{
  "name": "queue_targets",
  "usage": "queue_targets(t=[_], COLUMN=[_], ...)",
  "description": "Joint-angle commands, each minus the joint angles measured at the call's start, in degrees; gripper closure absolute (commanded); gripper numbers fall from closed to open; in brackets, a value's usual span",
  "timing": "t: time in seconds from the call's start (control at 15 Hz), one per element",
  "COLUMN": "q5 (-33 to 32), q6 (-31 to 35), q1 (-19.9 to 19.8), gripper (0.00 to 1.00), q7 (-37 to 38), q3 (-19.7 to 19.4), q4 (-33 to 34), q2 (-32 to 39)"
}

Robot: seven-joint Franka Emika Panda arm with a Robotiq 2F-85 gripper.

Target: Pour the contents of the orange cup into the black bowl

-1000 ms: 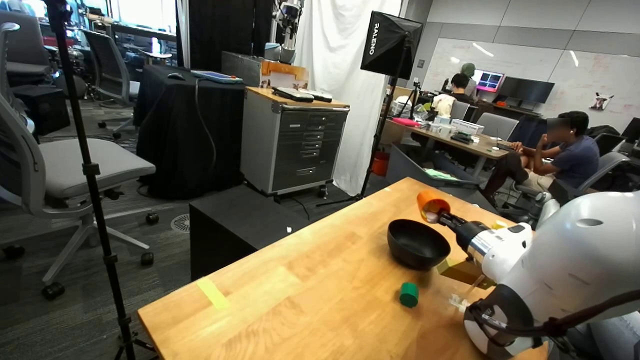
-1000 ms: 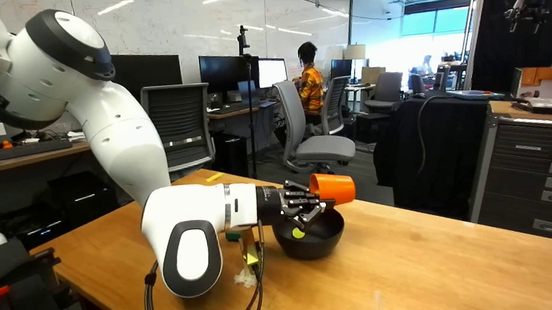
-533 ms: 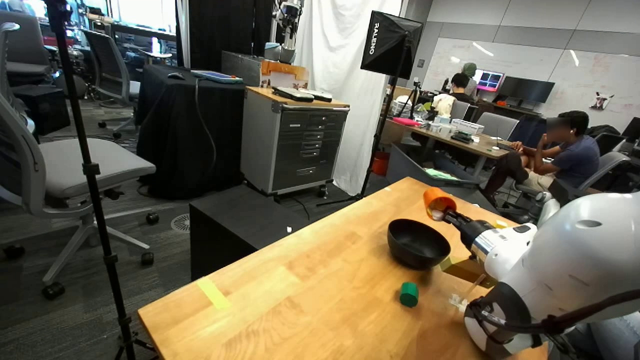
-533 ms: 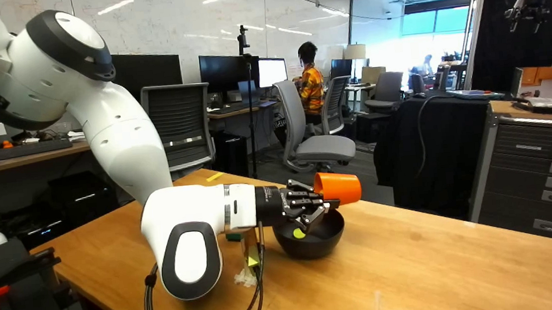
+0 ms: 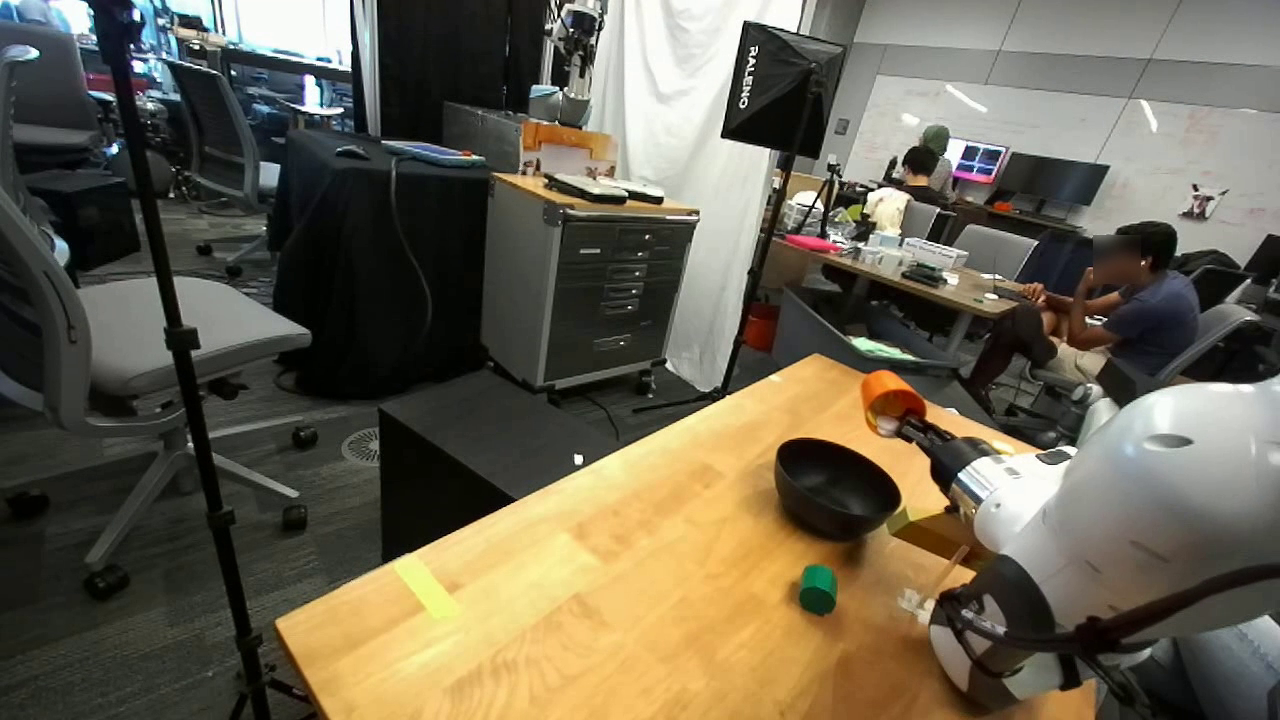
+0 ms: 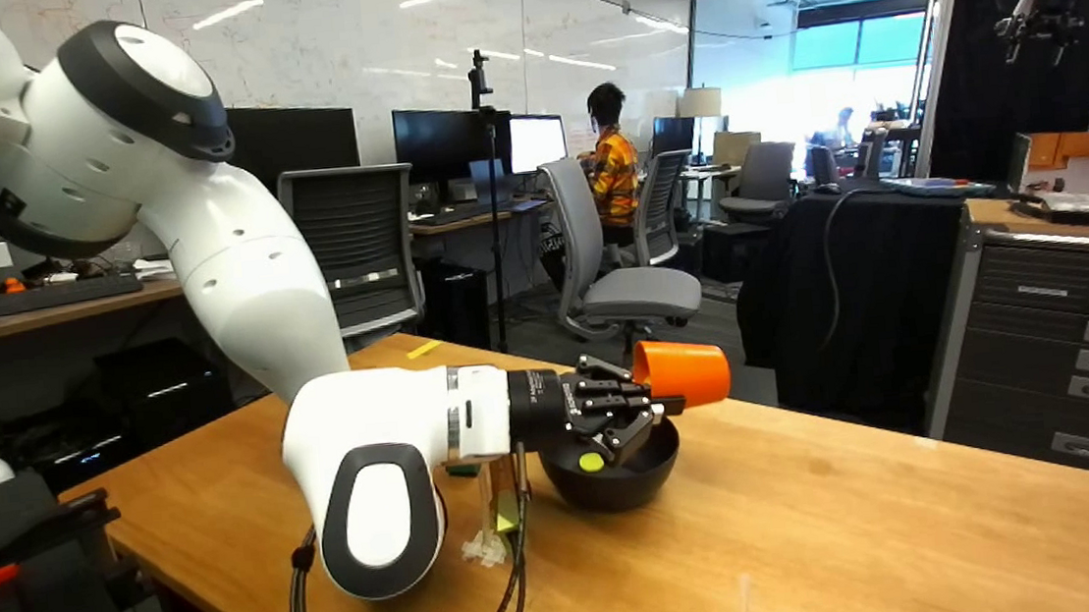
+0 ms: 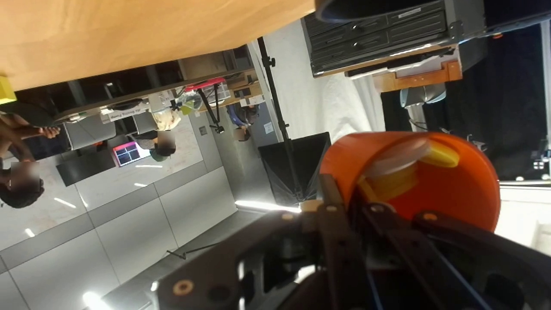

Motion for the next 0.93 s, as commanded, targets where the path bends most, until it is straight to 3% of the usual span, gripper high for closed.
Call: queue_targets(t=[0.0,0.27,0.87], q5=[2.9,5.1,8.9], q6=[2.3,2.1,1.5], q1=[-0.3,0.1,1.1], gripper=[0.99,0.99,0.99], q7=[-0.8,-2.3,-13.0], q3=[-1.2,-1.5,-1.7], q4=[2.5,3.8,5.5], q2=[3.0,4.5,1.3])
